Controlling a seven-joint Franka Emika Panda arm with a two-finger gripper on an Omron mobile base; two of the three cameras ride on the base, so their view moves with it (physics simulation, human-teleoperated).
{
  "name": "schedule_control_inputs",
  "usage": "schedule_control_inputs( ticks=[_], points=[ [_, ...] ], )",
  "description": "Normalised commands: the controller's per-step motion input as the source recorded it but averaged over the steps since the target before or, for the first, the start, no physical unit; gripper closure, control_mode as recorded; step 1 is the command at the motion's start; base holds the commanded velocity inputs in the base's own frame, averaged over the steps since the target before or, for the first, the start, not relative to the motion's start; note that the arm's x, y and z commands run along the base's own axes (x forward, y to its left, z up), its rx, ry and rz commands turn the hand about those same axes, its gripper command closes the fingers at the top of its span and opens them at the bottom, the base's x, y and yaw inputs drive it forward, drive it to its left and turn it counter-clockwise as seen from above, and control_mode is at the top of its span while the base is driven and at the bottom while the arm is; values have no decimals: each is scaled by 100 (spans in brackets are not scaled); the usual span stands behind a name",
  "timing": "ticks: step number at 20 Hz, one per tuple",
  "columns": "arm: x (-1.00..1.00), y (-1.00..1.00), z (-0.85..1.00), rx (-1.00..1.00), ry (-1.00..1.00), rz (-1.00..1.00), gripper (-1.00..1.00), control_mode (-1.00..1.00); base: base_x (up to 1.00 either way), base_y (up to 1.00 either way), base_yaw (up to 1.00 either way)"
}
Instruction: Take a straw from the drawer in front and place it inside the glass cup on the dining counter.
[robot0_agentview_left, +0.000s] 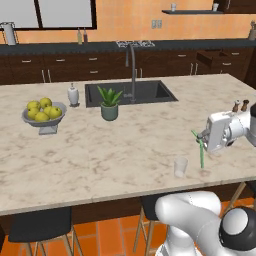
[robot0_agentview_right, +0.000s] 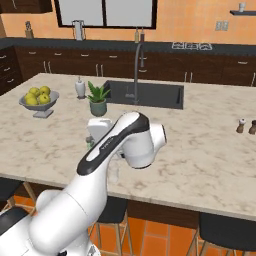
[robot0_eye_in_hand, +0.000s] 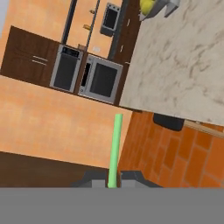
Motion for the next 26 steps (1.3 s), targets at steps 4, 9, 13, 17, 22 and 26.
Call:
schedule_control_inputs(
  ticks=[4, 9, 13, 17, 22, 26],
  points=[
    [9, 0, -7, 2, 0, 4, 100, -100, 0, 0, 0],
    [13, 0, -12, 3, -2, 3, 100, -100, 0, 0, 0],
    [15, 0, -3, 3, -2, 1, 100, -100, 0, 0, 0],
    [17, 0, -8, 2, -1, 0, 100, -100, 0, 0, 0],
    [15, 0, -17, 0, -1, 1, 100, -100, 0, 0, 0],
    [10, 0, -11, 0, -4, 1, 100, -100, 0, 0, 0]
  ],
)
